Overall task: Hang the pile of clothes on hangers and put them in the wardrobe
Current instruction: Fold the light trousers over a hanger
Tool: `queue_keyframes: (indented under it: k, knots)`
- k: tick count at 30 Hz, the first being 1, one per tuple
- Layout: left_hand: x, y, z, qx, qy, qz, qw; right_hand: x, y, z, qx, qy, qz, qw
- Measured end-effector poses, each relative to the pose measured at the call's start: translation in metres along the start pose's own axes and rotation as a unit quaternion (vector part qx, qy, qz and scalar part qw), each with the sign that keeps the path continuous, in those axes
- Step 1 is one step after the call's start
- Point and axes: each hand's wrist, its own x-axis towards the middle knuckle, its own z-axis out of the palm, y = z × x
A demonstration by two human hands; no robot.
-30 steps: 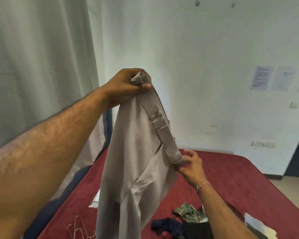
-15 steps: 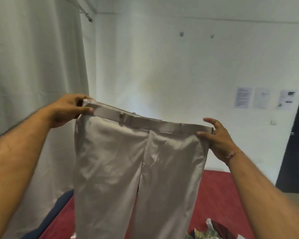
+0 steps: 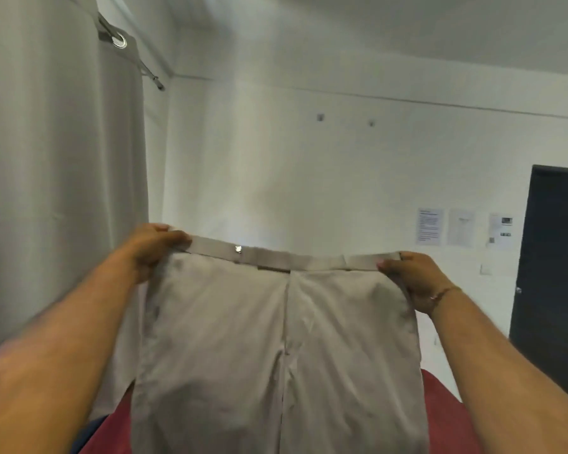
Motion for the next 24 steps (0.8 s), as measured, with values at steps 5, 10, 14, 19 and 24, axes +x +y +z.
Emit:
queue_keyframes:
  k: [5,10,14,19,24]
  knots:
    - [-0.012,0.007,0.077,-0.039,0.033,-0.052,0.997,0.005,-0.019,0.055,-0.151,0.071,-0.054,0.985]
    - [-0.034,0.038,0.134,-0.069,-0.038,0.030,0.996,-0.008,-0.054,0.112,-0.174,0.058,-0.130,0.975]
    - [-0.056,0.062,0.156,-0.103,-0.118,0.095,0.983,-0.023,-0.080,0.147,-0.153,0.037,-0.155,0.975]
    - [-0.057,0.080,0.138,-0.086,-0.200,0.154,0.964,-0.035,-0.096,0.146,0.001,-0.089,-0.080,0.993]
    - [-0.040,0.076,0.105,0.180,-0.079,0.361,0.911,-0.036,-0.091,0.152,0.017,-0.058,-0.148,0.987]
